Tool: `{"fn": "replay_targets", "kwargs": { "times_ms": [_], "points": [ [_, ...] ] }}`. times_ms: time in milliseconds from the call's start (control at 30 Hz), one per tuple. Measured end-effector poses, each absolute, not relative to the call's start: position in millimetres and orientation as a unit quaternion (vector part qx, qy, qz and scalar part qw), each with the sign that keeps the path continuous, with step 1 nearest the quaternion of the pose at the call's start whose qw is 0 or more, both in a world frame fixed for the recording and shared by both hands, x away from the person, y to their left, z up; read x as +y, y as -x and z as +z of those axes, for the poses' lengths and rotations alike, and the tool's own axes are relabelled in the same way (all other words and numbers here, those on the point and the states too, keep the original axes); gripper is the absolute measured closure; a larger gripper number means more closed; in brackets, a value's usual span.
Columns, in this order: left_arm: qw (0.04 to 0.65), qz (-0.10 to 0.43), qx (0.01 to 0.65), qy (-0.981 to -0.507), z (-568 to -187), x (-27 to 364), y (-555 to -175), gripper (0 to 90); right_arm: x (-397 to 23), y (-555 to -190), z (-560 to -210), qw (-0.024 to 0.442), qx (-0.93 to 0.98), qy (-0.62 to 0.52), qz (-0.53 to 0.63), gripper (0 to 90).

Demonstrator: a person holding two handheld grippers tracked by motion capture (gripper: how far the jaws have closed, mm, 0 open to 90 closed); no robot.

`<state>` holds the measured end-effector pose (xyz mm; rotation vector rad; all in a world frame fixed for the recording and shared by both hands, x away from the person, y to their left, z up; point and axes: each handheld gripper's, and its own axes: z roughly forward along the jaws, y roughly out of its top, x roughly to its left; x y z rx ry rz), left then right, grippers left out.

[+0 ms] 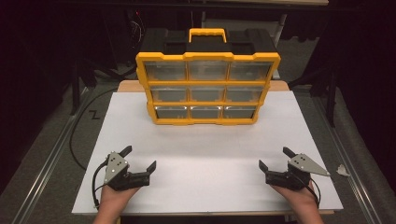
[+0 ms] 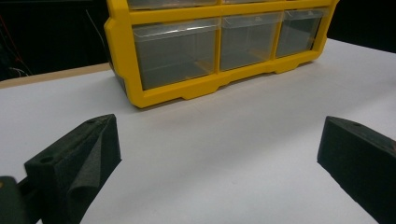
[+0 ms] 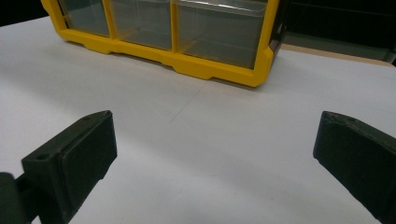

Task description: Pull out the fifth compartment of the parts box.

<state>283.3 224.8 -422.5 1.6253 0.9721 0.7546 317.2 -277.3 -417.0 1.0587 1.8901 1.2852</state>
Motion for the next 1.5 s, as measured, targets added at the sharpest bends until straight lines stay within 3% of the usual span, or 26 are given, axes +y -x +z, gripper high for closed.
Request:
{"fn": "replay_targets", "kwargs": {
  "times_ms": [967,1500],
  "points": [
    [0.526,0.312,0.403,-0.681,-423.8,221.1,-285.9,0.2,-277.9,-321.7,-416.7,0.306,0.709,-0.411,0.485,0.7],
    [0.523,0.309,0.404,-0.684,-425.6,220.5,-287.9,0.2,-258.8,-355.7,-418.5,0.309,0.719,-0.412,0.467,0.7]
  ]
}}
